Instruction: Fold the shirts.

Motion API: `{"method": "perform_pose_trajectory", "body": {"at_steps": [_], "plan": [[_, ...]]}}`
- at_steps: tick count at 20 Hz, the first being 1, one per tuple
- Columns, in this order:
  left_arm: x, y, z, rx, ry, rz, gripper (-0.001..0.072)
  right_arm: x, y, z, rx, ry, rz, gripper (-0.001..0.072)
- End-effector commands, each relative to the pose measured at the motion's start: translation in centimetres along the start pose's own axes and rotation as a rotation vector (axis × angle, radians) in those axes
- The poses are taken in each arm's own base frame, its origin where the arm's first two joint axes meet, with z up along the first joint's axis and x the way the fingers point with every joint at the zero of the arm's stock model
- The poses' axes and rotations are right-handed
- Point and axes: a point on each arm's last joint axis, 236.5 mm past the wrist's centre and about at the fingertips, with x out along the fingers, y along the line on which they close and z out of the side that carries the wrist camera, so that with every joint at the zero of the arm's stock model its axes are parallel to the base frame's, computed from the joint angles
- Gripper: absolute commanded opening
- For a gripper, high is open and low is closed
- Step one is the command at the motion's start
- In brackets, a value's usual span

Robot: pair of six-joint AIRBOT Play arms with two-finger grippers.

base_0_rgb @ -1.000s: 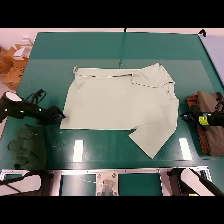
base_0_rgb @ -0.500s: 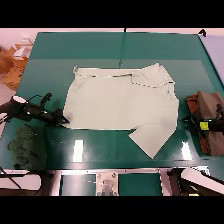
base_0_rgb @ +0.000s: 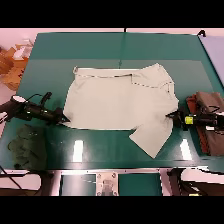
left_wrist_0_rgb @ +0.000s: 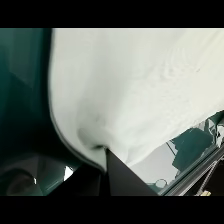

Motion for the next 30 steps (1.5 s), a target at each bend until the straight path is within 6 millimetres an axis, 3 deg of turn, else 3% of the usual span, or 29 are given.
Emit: {"method": "perform_pose_trajectory", "body": {"at_steps": [1, 2, 3, 4, 6, 8, 10, 11, 12, 14, 16, 18, 20, 22, 24, 27, 29, 30], "plan": [[-0.6, -0.9, -0.3, 0.023, 0.025, -0.023, 0.0019, 0.3, -1.3, -1.7, -0.048, 0.081, -0.049, 0.0297], [-1.0, -1.4, -0.1, 0.036, 0.032, -0.031, 0.0019, 0.0, -1.1, -1.8, -0.049, 0.090, -0.041, 0.0199], [-1.5, -2.0, 0.1, 0.048, 0.034, -0.037, 0.0018, -0.5, -0.8, -1.9, -0.054, 0.098, -0.028, 0.0179], [-2.3, -2.7, 0.6, 0.073, 0.014, -0.036, 0.0018, -1.1, -0.1, -1.9, -0.061, 0.094, -0.010, 0.0107], [-5.1, -5.2, 1.9, 0.137, -0.062, -0.024, 0.0018, -3.3, 2.9, -0.8, -0.116, 0.023, 0.040, 0.0018], [-10.2, -9.9, 3.2, 0.271, -0.199, -0.006, 0.0018, -7.6, 9.2, 0.6, -0.225, -0.101, 0.154, 0.0018], [-17.8, -17.3, 3.5, 0.454, -0.413, 0.016, 0.0018, -15.3, 19.1, 0.4, -0.412, -0.282, 0.336, 0.0018], [-22.4, -21.6, 2.8, 0.570, -0.550, 0.041, 0.0018, -20.0, 24.1, -0.9, -0.523, -0.391, 0.410, 0.0018], [-26.7, -25.8, 1.5, 0.676, -0.682, 0.065, 0.0019, -24.4, 28.4, -3.0, -0.636, -0.488, 0.461, 0.0018], [-35.1, -34.3, -3.8, 0.897, -0.957, 0.107, 0.0019, -32.7, 35.4, -9.4, -0.890, -0.697, 0.498, 0.0019], [-41.6, -40.9, -11.0, 1.057, -1.218, 0.131, 0.0019, -39.0, 39.7, -16.3, -1.079, -0.909, 0.490, 0.0018], [-45.9, -45.0, -17.9, 1.155, -1.421, 0.141, 0.0019, -42.9, 42.1, -22.4, -1.195, -1.075, 0.480, 0.0019], [-48.7, -46.0, -21.9, 1.162, -1.566, 0.191, 0.0019, -45.4, 43.1, -25.8, -1.239, -1.215, 0.452, 0.0019], [-49.7, -44.2, -21.4, 1.067, -1.594, 0.269, 0.0020, -46.8, 43.2, -26.2, -1.224, -1.290, 0.422, 0.0019], [-48.8, -41.1, -18.2, 0.955, -1.514, 0.333, 0.0019, -46.2, 42.2, -23.9, -1.185, -1.271, 0.363, 0.0019], [-44.2, -35.6, -10.3, 0.807, -1.299, 0.335, 0.0019, -42.7, 40.1, -17.9, -1.068, -1.117, 0.375, 0.0018], [-39.3, -30.5, -4.4, 0.696, -1.116, 0.321, 0.0019, -37.2, 38.1, -12.9, -1.011, -0.943, 0.386, 0.0018], [-36.4, -28.3, -2.0, 0.662, -1.024, 0.294, 0.0020, -33.2, 36.9, -10.3, -0.978, -0.842, 0.386, 0.0018]]}}
